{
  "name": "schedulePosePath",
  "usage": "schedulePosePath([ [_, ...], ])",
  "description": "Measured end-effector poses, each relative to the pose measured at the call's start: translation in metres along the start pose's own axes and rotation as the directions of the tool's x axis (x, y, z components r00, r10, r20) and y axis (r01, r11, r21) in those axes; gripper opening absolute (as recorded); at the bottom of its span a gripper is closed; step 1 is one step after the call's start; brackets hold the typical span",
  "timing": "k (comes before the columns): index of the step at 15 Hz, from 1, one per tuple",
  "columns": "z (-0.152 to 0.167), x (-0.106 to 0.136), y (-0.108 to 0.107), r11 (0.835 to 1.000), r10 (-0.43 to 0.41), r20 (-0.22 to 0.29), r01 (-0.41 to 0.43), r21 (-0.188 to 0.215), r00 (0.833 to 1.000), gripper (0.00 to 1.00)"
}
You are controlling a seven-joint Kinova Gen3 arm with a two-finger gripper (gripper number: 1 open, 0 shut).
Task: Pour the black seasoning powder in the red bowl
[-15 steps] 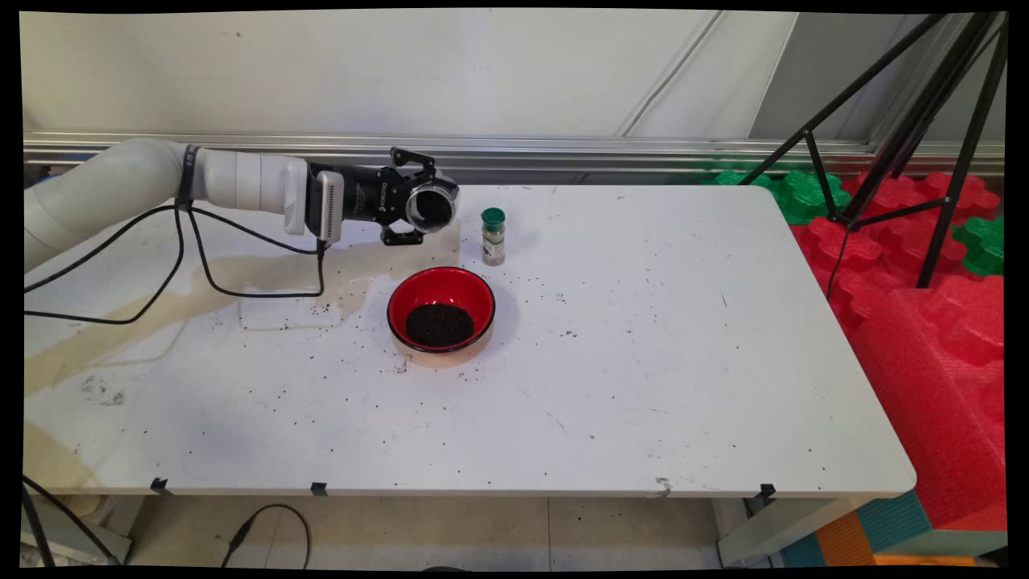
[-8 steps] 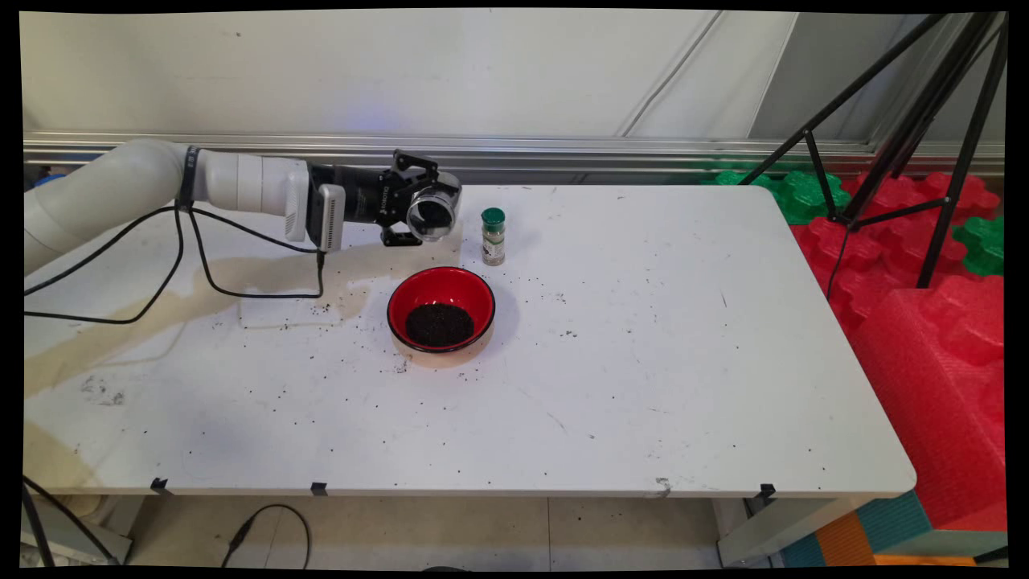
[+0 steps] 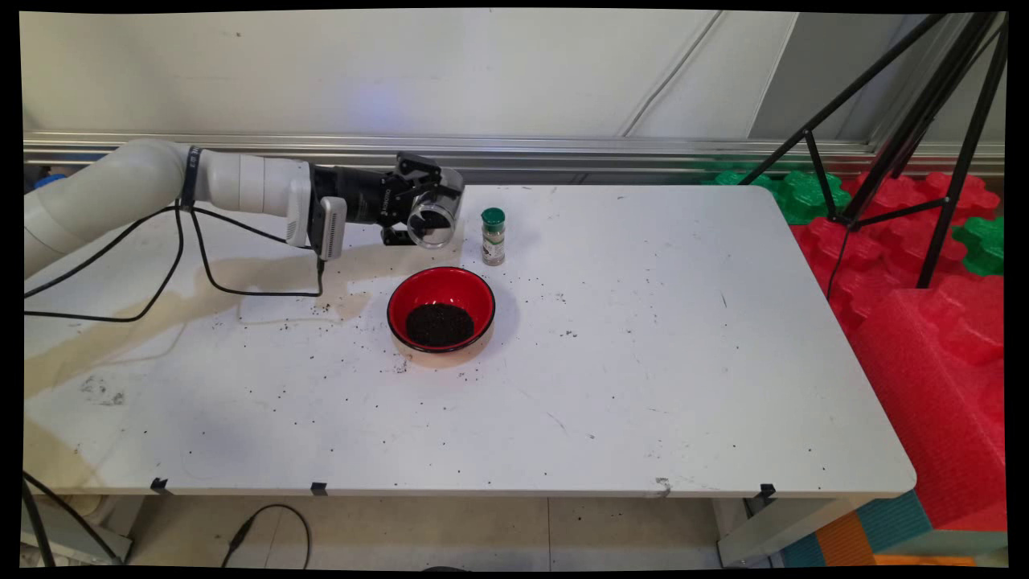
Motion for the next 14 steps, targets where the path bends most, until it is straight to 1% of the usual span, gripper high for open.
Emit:
schedulePosePath([
  [4,0.0008,-0.0001,-0.0009,0.998,0.055,0.004,-0.055,0.0,0.998,0.0],
  [7,0.001,-0.0009,-0.0023,0.994,0.111,0.01,-0.111,0.0,0.994,0.0],
  [10,0.0015,-0.0012,-0.0039,0.987,0.162,0.014,-0.162,0.002,0.987,0.0],
  [14,0.0017,-0.0002,-0.0061,0.973,0.231,0.014,-0.231,0.006,0.973,0.0],
])
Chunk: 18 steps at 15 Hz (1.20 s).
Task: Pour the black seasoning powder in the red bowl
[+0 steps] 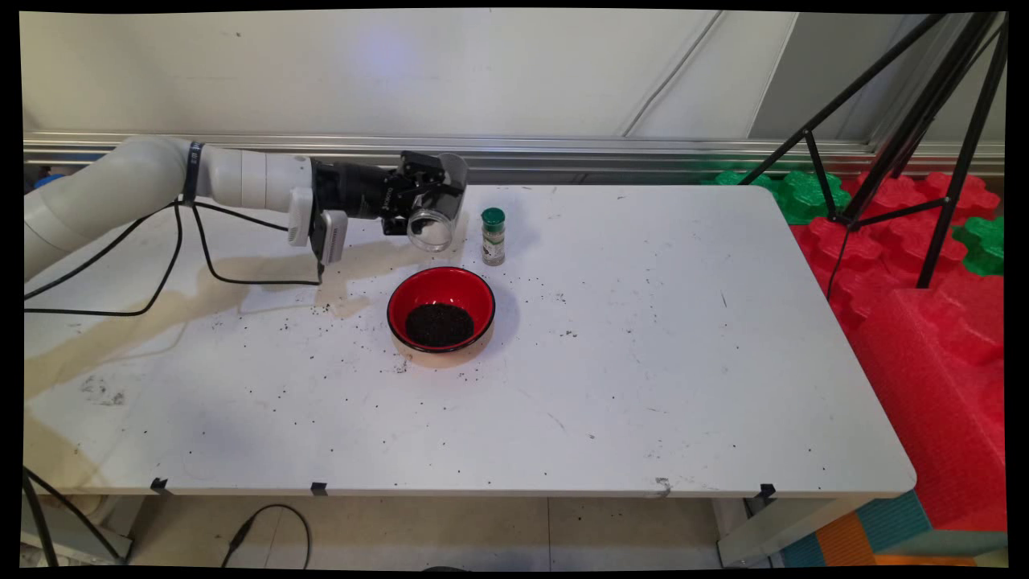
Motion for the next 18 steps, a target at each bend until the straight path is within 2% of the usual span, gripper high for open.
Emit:
schedulePosePath([
  [6,-0.0004,0.0024,-0.0024,0.997,0.071,-0.005,-0.071,0.007,0.997,0.0],
  [18,-0.0002,0.0076,-0.0094,0.98,0.197,-0.013,-0.197,0.027,0.98,0.0],
])
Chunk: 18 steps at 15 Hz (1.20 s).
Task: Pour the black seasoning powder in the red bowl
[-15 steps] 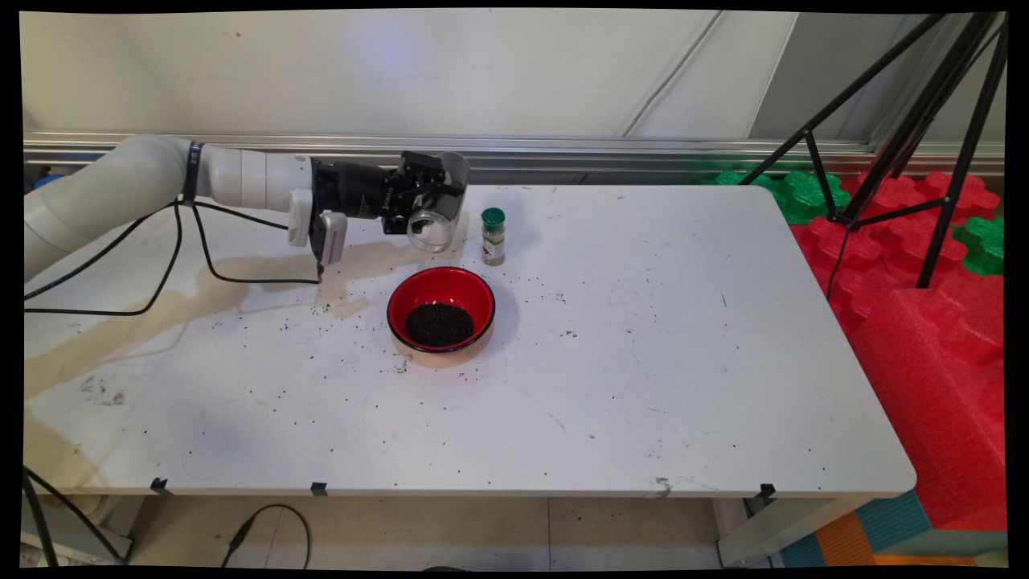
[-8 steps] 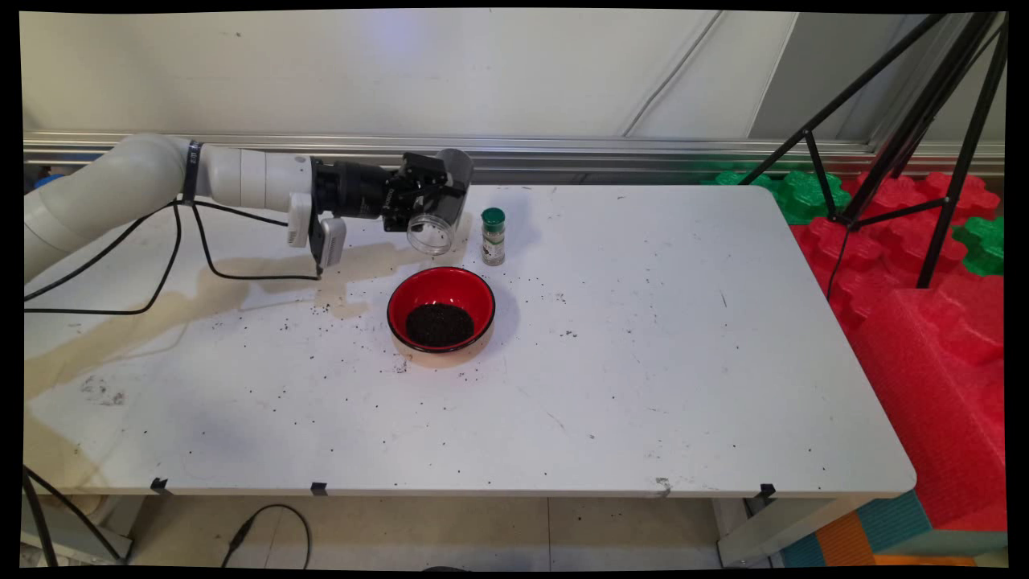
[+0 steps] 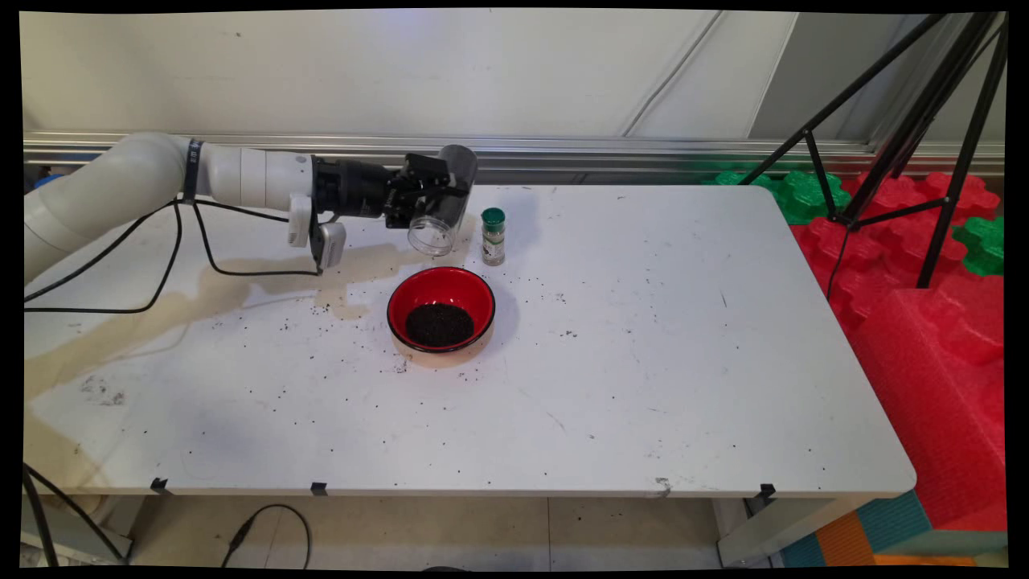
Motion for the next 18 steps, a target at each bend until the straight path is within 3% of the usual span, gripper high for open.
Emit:
schedulePosePath([
  [18,-0.003,0.011,-0.01,0.989,0.145,-0.023,-0.144,0.036,0.989,0.0],
])
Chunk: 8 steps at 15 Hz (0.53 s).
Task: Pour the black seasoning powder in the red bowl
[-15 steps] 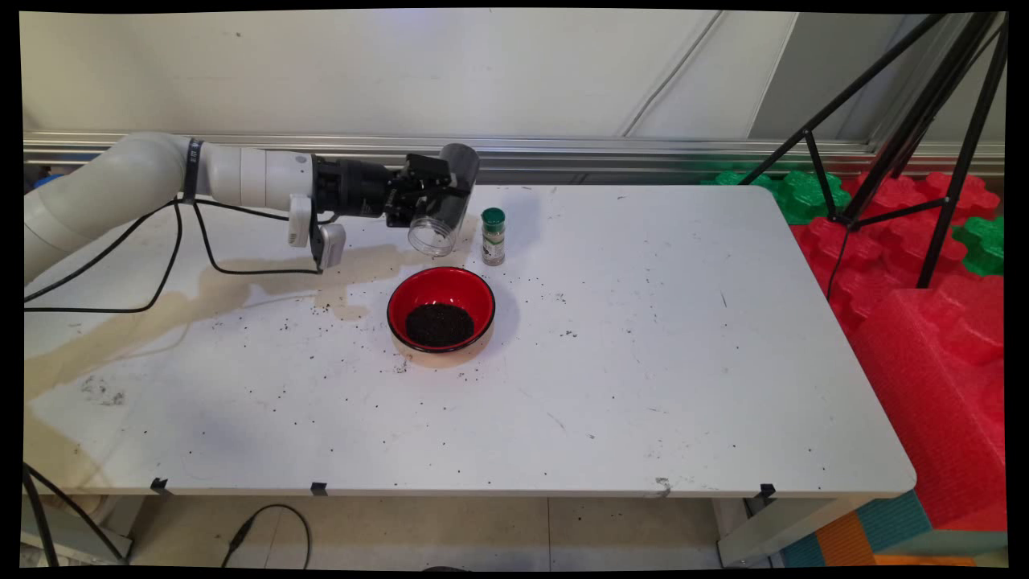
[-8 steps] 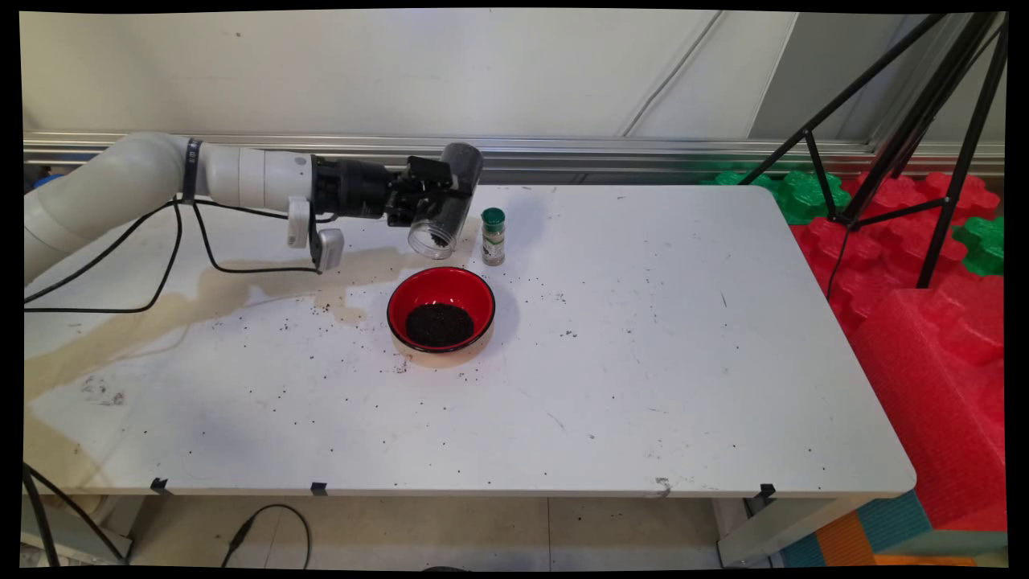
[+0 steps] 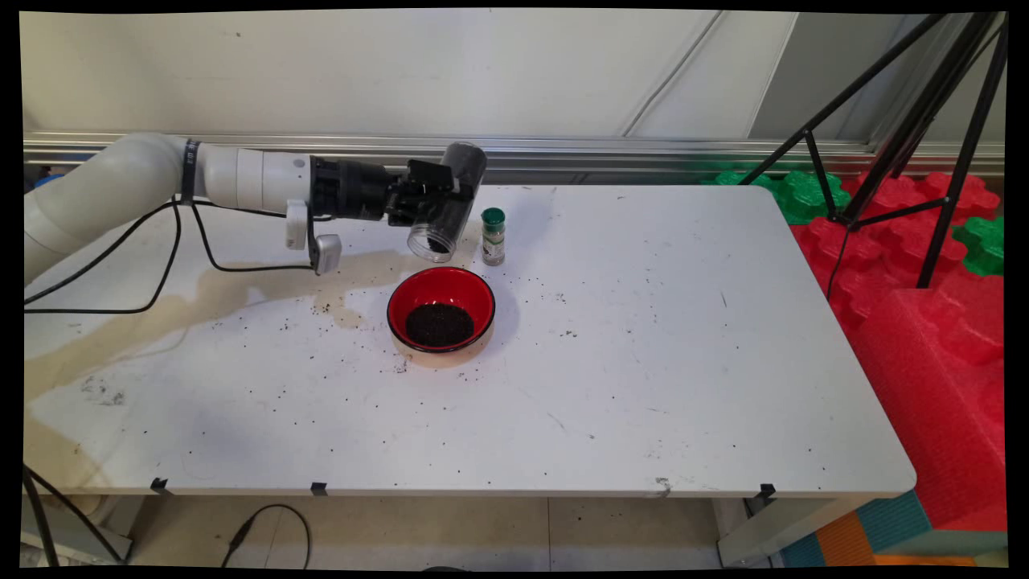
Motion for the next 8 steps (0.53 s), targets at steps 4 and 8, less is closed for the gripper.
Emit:
schedulePosePath([
  [4,-0.0005,0.0023,-0.0026,0.999,0.032,-0.004,-0.032,0.008,0.999,0.0],
  [8,-0.0005,0.0041,-0.0055,0.998,0.061,-0.006,-0.061,0.016,0.998,0.0],
])
